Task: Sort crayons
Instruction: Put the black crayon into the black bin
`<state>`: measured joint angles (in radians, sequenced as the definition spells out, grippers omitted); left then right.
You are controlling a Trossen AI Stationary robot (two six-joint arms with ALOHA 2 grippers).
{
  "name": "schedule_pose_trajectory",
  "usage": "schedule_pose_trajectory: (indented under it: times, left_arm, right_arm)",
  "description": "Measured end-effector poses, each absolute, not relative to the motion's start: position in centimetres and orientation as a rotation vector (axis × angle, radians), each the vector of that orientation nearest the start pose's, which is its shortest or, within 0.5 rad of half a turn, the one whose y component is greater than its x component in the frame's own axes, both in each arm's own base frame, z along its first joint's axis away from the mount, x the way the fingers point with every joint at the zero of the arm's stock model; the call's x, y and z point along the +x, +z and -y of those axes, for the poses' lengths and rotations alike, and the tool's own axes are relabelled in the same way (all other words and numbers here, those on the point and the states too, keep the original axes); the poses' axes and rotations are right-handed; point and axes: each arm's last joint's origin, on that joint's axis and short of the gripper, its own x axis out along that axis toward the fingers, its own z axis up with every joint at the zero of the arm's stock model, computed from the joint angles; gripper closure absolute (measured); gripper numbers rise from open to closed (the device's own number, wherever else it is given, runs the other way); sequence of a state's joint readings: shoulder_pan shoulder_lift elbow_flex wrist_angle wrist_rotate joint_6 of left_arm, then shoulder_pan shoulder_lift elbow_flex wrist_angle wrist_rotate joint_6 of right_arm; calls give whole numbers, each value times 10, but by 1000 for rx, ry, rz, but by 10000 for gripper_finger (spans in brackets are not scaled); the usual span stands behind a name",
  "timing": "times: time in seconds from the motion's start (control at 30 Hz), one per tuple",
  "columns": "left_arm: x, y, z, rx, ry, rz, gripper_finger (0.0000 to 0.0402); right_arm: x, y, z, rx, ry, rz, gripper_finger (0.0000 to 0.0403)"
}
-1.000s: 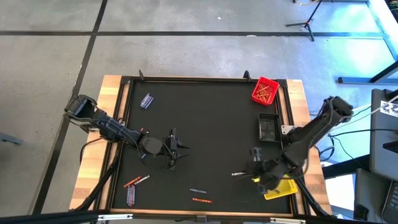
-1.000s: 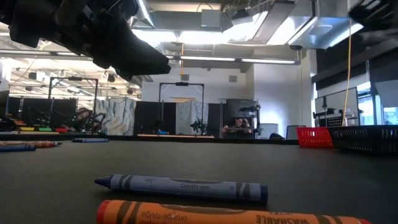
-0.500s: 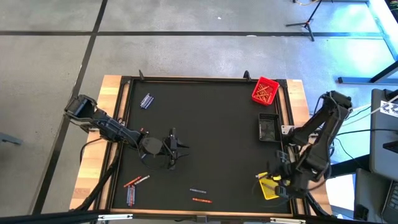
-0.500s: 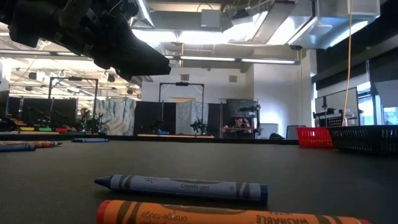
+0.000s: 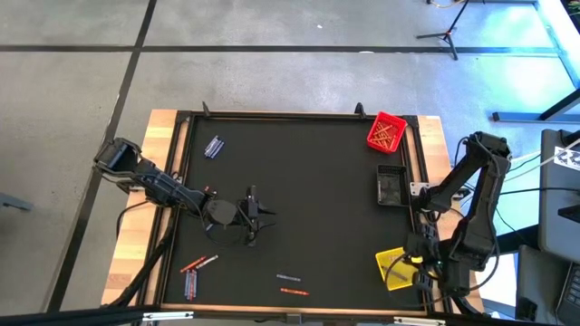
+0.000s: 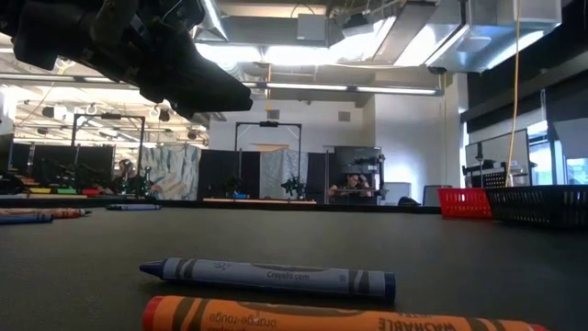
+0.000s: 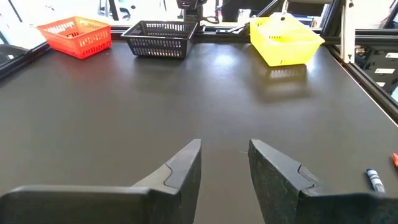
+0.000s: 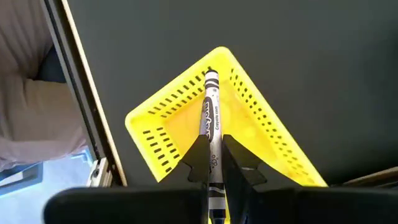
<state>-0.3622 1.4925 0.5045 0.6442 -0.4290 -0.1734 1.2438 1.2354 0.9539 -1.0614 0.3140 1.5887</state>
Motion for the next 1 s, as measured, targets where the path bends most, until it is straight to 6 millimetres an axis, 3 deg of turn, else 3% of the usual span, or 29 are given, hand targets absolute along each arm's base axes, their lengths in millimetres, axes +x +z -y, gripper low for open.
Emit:
schedule_pose_trajectory:
  times: [0.13,0.37,0.63,1.0]
  left_arm:
    - [260,163,84,-39,103,-309,276]
    - [261,163,79,-42,125,-308,276]
    - [261,163,79,-42,125,-308,276]
    - [261,164,79,-43,124,-307,276]
  right_arm:
    - [75,247,-185,326,-235,-1108,384]
    - [83,249,-155,314,-590,-891,384]
    - [109,250,-132,328,-781,-851,384]
    - [125,200,-69,338,-1216,-1047,384]
